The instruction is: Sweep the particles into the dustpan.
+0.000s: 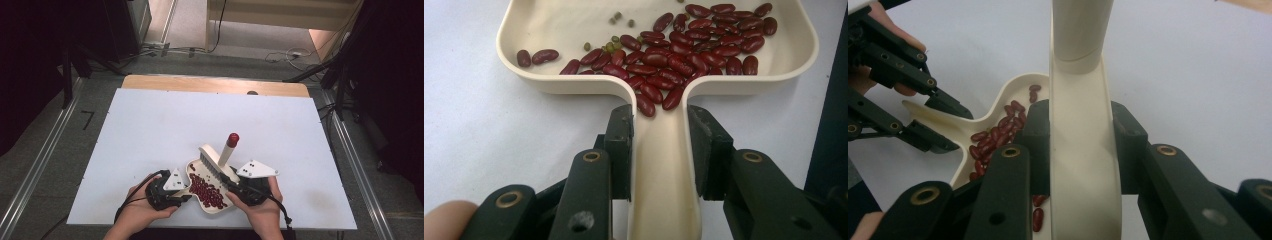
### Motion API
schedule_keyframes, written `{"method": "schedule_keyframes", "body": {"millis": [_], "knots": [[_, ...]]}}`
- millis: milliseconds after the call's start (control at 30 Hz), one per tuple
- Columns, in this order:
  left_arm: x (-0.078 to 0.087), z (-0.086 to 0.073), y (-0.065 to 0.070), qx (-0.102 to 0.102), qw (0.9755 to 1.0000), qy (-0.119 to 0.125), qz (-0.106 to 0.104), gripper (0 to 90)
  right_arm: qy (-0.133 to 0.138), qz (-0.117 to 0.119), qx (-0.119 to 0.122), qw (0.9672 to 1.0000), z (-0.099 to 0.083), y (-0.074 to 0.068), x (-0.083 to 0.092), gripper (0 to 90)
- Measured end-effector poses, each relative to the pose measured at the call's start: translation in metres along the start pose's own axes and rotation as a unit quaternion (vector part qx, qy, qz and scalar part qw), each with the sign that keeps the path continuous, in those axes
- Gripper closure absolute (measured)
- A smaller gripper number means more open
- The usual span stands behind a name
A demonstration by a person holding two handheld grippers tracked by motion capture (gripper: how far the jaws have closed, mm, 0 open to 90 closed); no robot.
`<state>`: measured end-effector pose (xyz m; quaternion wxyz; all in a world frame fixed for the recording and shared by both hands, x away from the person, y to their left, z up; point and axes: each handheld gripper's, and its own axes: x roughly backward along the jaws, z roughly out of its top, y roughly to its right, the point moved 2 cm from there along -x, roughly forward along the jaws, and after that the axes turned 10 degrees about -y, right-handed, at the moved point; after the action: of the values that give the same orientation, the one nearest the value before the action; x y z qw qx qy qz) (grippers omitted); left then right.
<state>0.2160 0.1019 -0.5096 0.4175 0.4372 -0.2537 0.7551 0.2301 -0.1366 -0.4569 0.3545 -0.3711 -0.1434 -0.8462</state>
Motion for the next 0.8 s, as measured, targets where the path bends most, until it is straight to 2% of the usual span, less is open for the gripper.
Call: {"method": "schedule_keyframes", "body": {"millis": [500,800], "knots": [[0.007,0.0,-0.004,0.012,0.9998,0.01,0.015,66.6,0.032,-0.001,-0.021,0.9993,0.009,0.029,0.023,65.8],[0.015,-0.007,-0.014,0.035,0.9989,0.018,0.026,66.6,0.045,-0.01,-0.044,0.998,0.007,0.052,0.035,65.8]]}}
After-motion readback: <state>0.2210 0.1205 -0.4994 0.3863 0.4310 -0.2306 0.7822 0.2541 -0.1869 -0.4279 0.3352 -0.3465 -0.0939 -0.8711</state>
